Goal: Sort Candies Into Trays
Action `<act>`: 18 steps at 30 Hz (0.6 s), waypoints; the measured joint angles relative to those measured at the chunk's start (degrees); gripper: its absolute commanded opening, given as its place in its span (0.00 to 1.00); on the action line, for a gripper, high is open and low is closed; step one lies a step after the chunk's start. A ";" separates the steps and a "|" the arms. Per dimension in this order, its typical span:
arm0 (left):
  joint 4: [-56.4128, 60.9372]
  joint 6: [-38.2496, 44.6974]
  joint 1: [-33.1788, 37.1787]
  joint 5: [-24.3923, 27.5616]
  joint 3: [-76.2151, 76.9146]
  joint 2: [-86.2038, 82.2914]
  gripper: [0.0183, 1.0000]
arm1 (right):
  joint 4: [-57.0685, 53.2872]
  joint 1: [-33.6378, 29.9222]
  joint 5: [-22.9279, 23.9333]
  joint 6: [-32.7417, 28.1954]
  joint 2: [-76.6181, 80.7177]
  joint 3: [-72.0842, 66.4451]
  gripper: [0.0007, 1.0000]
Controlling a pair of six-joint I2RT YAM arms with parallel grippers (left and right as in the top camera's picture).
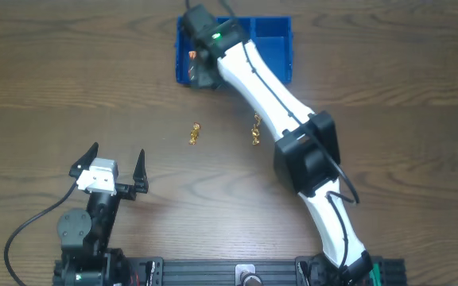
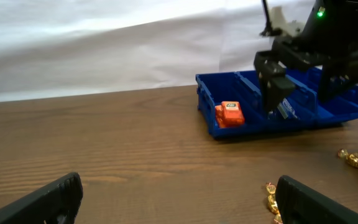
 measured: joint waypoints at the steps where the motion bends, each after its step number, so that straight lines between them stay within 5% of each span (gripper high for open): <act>1: 0.02 0.00 0.00 0.00 0.00 0.00 1.00 | -0.98 0.98 -0.76 0.70 0.00 0.00 1.00; 18: -0.02 0.00 0.00 0.00 0.00 0.00 1.00 | 4.35 11.63 -7.37 9.84 -0.39 -13.00 1.00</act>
